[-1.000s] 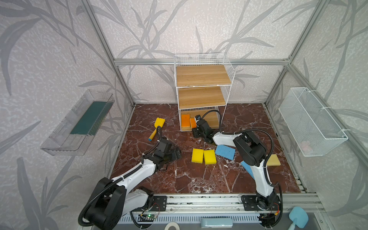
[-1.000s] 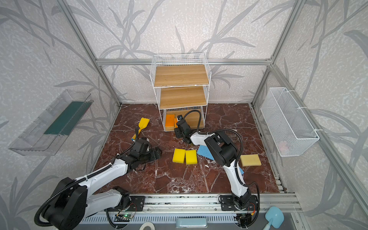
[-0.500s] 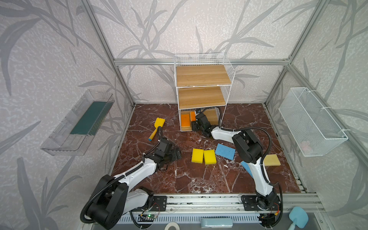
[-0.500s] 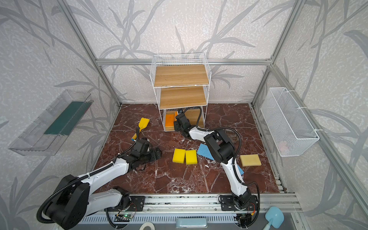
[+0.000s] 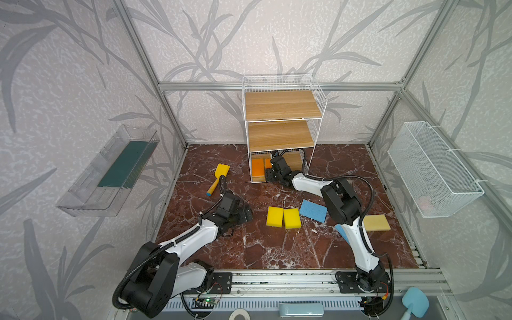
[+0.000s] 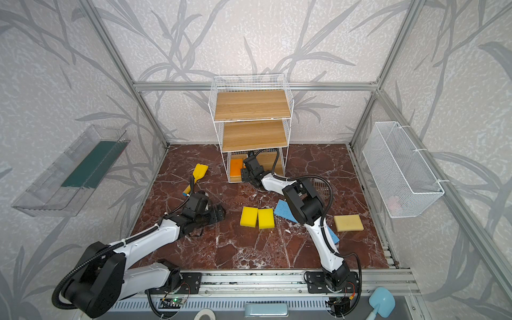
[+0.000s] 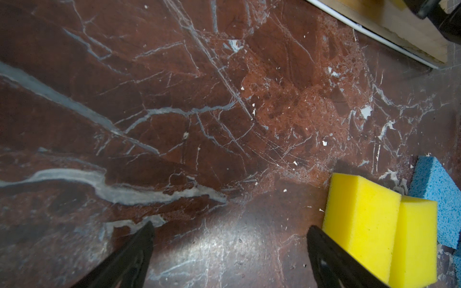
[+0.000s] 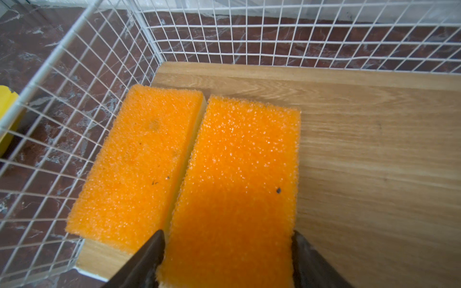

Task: Place and organize the cleaning sponges onto the shelf
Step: 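Open the right gripper and release the sponge on the bottom tier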

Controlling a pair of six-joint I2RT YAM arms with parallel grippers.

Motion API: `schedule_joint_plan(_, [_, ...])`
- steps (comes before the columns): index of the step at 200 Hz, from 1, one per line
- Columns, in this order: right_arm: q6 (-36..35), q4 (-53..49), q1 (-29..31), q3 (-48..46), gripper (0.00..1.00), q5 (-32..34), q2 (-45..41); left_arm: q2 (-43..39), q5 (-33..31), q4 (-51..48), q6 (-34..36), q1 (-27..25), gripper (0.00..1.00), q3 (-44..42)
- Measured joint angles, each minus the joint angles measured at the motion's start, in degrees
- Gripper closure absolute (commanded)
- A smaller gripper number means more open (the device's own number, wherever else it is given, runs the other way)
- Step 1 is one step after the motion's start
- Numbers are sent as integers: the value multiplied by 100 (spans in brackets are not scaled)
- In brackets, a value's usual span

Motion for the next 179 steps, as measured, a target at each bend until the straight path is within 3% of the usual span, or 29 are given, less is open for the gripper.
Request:
schedule_joint_plan(100, [-4, 190, -50, -308, 11, -243, -116, -101, 20, -170, -2, -7, 3, 103])
schedule_joint_plan(179, [-153, 431, -81, -1434, 7, -205, -1272, -286, 2, -734, 262, -350, 3, 697])
